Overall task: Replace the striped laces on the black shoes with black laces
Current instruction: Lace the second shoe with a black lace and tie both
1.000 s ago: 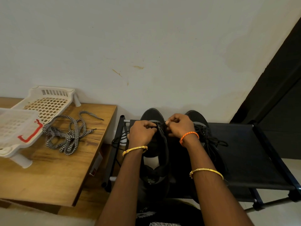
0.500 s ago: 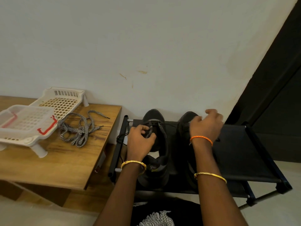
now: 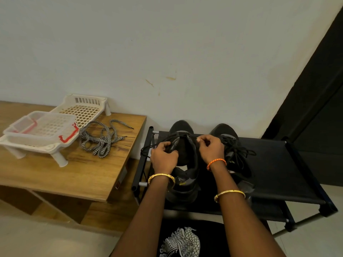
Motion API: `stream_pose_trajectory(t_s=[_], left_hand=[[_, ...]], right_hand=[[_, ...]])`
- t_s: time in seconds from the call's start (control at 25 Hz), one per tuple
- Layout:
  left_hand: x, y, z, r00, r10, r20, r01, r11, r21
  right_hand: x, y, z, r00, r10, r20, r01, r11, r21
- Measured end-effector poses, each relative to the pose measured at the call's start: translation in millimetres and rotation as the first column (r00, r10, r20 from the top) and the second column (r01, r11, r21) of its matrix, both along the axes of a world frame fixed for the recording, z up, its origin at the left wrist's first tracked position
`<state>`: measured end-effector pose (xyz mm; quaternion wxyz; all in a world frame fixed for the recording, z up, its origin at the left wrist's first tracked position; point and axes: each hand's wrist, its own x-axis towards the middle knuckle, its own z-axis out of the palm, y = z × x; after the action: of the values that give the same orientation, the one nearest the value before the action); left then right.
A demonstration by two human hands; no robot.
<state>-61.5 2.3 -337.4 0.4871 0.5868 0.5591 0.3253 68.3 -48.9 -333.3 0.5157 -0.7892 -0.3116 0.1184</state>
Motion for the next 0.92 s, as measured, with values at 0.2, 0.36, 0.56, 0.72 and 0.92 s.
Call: stream_pose_trajectory(t_s=[0.2,0.36,0.56,0.72,0.92], left_hand=[[1,-1,0,1.0,0.013,0.013,-0.012,1.0,-0.013],[2,2,-1,1.0,0.003,0.022,-0.001,0.998,-0.066],[0,5,-3,0.994,-0.103,0.039,0.106,0.99,-0.091],[0,9,-2,0.988,-0.154,0.016,0.155,0.98,-0.127],[1,10,-2,0.986,-0.165,-0.001,0.164,0.978,-0.132]], right_hand=[[5,-21,48,0.956,-0.038,-0.291,0.16,0.899,0.407],[11,-36,74,0.689,0.377,-0.62,0.222,0.704,0.674],[-6,-4,35,0.97,-0.007,-0.245,0.047,0.986,0.158],[-9,14,6,0.991,0.042,-0.13,-0.053,0.995,-0.083],[-4,23,-1,0.995,0.038,-0.095,-0.041,0.999,-0.025]])
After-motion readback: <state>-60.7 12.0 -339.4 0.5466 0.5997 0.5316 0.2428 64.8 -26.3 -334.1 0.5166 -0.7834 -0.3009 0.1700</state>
